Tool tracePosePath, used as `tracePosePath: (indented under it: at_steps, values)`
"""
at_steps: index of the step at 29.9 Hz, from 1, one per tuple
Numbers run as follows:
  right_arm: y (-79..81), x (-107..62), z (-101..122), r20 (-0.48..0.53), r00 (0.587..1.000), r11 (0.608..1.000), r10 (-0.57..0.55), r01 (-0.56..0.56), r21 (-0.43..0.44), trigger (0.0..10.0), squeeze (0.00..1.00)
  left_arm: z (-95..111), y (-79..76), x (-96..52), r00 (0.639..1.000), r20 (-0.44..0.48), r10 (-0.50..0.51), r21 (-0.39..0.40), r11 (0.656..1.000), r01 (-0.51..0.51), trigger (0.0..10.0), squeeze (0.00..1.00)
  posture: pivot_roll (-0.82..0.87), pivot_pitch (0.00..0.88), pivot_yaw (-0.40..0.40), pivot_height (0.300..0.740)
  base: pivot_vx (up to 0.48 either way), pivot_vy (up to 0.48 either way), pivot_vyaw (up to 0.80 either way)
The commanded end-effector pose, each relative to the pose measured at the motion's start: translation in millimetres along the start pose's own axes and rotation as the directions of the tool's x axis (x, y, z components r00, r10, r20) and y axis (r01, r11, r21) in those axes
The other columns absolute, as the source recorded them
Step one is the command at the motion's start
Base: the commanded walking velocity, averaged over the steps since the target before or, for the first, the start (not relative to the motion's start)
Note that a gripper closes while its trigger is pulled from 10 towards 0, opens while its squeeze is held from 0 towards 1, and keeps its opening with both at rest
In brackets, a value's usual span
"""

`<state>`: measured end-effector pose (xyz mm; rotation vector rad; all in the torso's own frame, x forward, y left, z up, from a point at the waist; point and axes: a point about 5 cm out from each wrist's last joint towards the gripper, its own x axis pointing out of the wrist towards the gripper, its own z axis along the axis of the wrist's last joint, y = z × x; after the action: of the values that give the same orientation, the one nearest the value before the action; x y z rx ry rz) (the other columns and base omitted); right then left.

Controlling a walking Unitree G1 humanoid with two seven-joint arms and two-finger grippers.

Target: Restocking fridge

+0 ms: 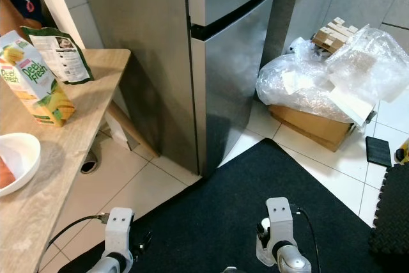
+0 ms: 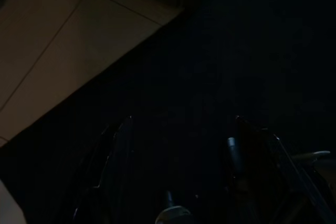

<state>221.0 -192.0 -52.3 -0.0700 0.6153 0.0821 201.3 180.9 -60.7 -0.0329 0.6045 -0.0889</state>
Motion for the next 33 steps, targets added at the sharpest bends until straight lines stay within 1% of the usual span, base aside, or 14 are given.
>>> tracePosePath:
  at_steps: [1, 4, 7, 9, 14, 17, 20, 26, 29, 33]
  values:
    - [-0.9, -0.5, -1.2, -0.008, 1.0, 1.0, 0.001, -0.001, -0.007, 10.0, 0.0, -5.2, -1.9, -1.3, 1.0, -0.024, 0.001, -0.017, 1.0, -0.001, 10.0, 0.0, -0.13, 0.089, -0.022, 0.725, 0.0, -0.48, 0.0]
    - [-0.1, -0.4, -1.9, -0.014, 1.0, 1.0, 0.003, -0.003, -0.012, 10.0, 0.0, -5.8, -1.0, -1.4, 1.0, -0.027, 0.009, -0.018, 1.0, -0.009, 10.0, 0.0, -0.14, 0.09, -0.013, 0.725, 0.0, -0.48, 0.0]
    - [-0.9, 0.7, 1.3, 0.001, 1.0, 1.0, -0.007, 0.007, 0.004, 10.0, 0.0, -5.7, -1.3, -1.1, 0.999, -0.028, 0.023, -0.008, 1.0, -0.023, 10.0, 0.0, -0.14, 0.091, -0.011, 0.725, 0.0, 0.0, 0.0]
    - [-0.2, 0.5, 0.3, -0.005, 1.0, 1.0, -0.002, 0.002, -0.001, 10.0, 0.0, -4.5, -0.5, -0.5, 0.999, -0.024, 0.031, -0.025, 0.999, -0.032, 10.0, 0.0, -0.13, 0.08, -0.016, 0.725, 0.0, 0.0, 0.0]
    - [-0.3, 0.4, 0.0, -0.008, 1.0, 1.0, 0.0, 0.0, -0.003, 10.0, 0.0, -4.0, 0.4, -0.2, 0.999, -0.025, 0.033, -0.031, 0.999, -0.034, 10.0, 0.0, -0.13, 0.075, -0.017, 0.725, 0.0, 0.0, 0.0]
    - [1.4, 1.6, 2.3, 0.0, 1.0, 1.0, 0.002, -0.002, -0.004, 10.0, 0.0, -4.1, 2.5, -0.7, 0.999, -0.021, 0.037, -0.062, 0.997, -0.038, 10.0, 0.0, -0.14, 0.081, -0.006, 0.725, 0.0, 0.0, 0.0]
    - [0.7, 2.3, 5.0, 0.013, 1.0, 1.0, 0.001, -0.001, 0.0, 10.0, 0.0, -5.4, 1.0, -0.9, 0.999, -0.029, 0.024, -0.051, 0.998, -0.026, 10.0, 0.0, -0.14, 0.081, -0.012, 0.725, 0.0, 0.0, 0.0]
    - [1.1, 1.1, 1.4, -0.003, 1.0, 1.0, 0.007, -0.007, -0.012, 10.0, 0.0, -7.9, 3.9, -2.7, 0.999, -0.035, 0.042, -0.055, 0.997, -0.044, 10.0, 0.0, -0.14, 0.083, -0.019, 0.725, 0.0, 0.0, 0.0]
    - [2.1, 1.1, 1.6, 0.001, 1.0, 1.0, 0.01, -0.01, -0.013, 10.0, 0.0, -10.7, 3.1, -5.0, 0.999, -0.03, 0.019, -0.067, 0.998, -0.021, 10.0, 0.0, -0.14, 0.088, -0.01, 0.725, 0.0, 0.0, 0.0]
    - [0.4, 1.0, 1.9, 0.002, 1.0, 1.0, 0.002, -0.002, -0.004, 10.0, 0.0, -11.5, -0.1, -5.0, 0.999, -0.035, -0.007, -0.037, 0.999, 0.005, 10.0, 0.0, -0.13, 0.092, -0.019, 0.725, 0.191, 0.0, 0.0]
